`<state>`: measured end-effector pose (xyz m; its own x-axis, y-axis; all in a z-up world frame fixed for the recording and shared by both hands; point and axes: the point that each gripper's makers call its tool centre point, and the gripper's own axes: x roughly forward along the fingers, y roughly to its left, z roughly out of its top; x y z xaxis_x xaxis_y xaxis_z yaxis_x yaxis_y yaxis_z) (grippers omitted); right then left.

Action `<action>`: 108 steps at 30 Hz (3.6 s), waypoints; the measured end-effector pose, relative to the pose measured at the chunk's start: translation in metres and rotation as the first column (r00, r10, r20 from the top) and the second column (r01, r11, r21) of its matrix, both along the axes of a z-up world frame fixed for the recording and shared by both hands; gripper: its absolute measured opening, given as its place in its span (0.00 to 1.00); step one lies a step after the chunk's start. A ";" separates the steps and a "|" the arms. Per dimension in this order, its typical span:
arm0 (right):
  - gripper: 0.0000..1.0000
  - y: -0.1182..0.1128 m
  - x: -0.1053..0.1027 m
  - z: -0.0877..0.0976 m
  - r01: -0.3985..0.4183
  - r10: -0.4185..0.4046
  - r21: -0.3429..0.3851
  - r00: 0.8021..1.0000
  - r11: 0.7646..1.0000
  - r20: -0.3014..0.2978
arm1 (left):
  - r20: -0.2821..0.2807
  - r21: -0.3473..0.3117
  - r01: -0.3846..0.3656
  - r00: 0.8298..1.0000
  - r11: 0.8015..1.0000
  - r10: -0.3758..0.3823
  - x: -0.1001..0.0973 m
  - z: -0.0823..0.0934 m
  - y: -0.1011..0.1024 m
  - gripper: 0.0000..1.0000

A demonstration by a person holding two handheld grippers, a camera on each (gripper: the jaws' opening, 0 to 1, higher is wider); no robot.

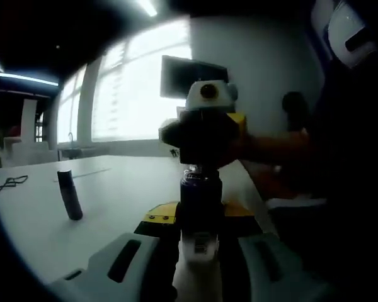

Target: Pick up cosmetic bottle twist off cap place on table pick up cap screw tight cap place on table

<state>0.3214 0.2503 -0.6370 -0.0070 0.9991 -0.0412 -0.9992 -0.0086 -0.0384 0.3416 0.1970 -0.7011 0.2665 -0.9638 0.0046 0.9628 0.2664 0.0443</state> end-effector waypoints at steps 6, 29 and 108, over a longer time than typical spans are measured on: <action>0.16 -0.002 0.000 0.001 -0.026 0.026 -0.011 0.999 1.000 0.022 | -0.006 -0.001 0.004 1.000 1.000 -0.004 0.001 0.000 -0.001 0.13; 0.16 -0.011 0.004 0.019 0.025 -0.024 0.083 1.000 0.996 -0.014 | -0.005 -0.002 0.000 1.000 1.000 0.000 0.001 0.000 -0.001 0.13; 0.16 -0.182 0.136 -0.032 0.945 -0.947 0.101 0.318 0.312 -0.040 | -0.030 0.016 -0.413 0.910 0.910 0.414 0.145 0.001 -0.045 0.12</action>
